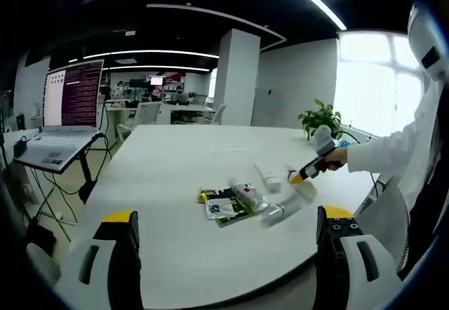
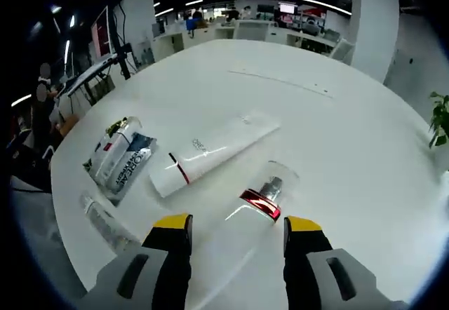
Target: Arrange the skincare products in the storage area until every visible bottle or jar stands upright without overlapping.
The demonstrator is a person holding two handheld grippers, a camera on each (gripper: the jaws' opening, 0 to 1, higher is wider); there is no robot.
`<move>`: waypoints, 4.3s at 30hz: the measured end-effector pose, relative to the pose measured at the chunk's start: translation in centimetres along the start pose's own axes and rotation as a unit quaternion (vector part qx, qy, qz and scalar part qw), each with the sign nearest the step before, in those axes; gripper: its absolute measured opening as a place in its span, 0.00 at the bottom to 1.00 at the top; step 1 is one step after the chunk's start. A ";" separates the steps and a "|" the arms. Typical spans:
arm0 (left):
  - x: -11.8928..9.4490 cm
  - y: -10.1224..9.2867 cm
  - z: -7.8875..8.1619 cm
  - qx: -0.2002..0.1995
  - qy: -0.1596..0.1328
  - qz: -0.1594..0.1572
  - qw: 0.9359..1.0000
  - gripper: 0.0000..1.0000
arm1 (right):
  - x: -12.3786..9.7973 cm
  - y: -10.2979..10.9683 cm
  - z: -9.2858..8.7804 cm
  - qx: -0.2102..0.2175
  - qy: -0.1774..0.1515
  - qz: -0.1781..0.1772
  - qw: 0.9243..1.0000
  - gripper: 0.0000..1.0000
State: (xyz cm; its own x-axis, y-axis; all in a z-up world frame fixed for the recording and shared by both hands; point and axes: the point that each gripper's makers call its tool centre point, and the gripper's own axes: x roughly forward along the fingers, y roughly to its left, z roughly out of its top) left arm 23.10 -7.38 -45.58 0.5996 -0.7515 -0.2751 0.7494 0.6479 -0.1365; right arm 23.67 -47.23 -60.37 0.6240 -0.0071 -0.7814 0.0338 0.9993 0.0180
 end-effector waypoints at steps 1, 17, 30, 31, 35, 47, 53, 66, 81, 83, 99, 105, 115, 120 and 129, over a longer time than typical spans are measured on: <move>0.0 0.0 0.0 0.000 0.001 0.001 1.000 0.99 | 0.1 0.2 0.0 -0.002 0.003 -0.001 1.000 0.51; 0.2 -0.2 0.0 0.004 0.011 0.003 1.000 0.99 | 1.0 0.6 -0.1 0.025 -0.028 0.006 0.999 0.34; 1.5 -1.6 0.8 0.022 0.019 -0.015 0.999 0.99 | 1.4 0.6 0.9 0.073 -0.084 0.030 0.993 0.24; 1.7 -1.9 1.0 0.027 0.020 -0.020 0.999 0.99 | 1.4 0.4 0.9 0.075 -0.086 0.026 0.993 0.24; 2.5 -2.7 1.6 0.020 0.011 -0.035 0.999 0.99 | 1.2 0.6 1.1 0.079 -0.102 0.030 0.991 0.23; 6.4 -5.8 2.9 0.044 0.015 -0.102 0.994 0.92 | 0.8 0.4 1.2 0.137 -0.133 0.038 0.981 0.21; 8.1 -8.2 3.5 -0.019 -0.006 -0.174 0.985 0.65 | 0.6 0.3 1.0 0.195 -0.146 0.062 0.968 0.21; 11.6 -13.8 4.5 -0.108 -0.028 -0.296 0.949 0.16 | -0.4 -0.8 0.4 0.285 -0.202 0.099 0.932 0.21; 18.2 -15.2 4.6 -0.290 -0.022 -0.342 0.894 0.00 | -2.1 -0.6 -0.1 0.403 -0.253 0.152 0.866 0.20; 19.4 -15.6 4.0 -0.291 -0.002 -0.346 0.892 0.00 | -2.3 -0.4 -0.2 0.414 -0.258 0.165 0.857 0.20; 25.6 -18.3 0.9 -0.301 0.094 -0.369 0.874 0.00 | -4.5 1.8 0.0 0.424 -0.297 0.236 0.822 0.20; 28.5 -20.5 -1.0 -0.308 0.126 -0.377 0.864 0.00 | -5.1 2.6 0.3 0.420 -0.305 0.261 0.814 0.19; 28.9 -22.5 -2.4 -0.314 0.163 -0.399 0.846 0.17 | -6.9 3.3 0.7 0.392 -0.318 0.304 0.808 0.20; 28.5 -23.4 -2.8 -0.311 0.174 -0.413 0.838 0.25 | -7.6 4.1 1.0 0.379 -0.317 0.325 0.807 0.20; 28.2 -24.1 -2.5 -0.316 0.178 -0.417 0.833 0.24 | -7.9 6.5 1.2 0.362 -0.299 0.360 0.806 0.20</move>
State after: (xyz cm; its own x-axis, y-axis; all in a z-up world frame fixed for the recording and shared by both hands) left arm 21.28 -43.86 -52.39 -0.2609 -0.9618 -0.0829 0.4984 -0.0607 -0.8648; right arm 19.93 -40.69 -53.31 0.9429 0.3317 0.0312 -0.1942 0.4709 0.8605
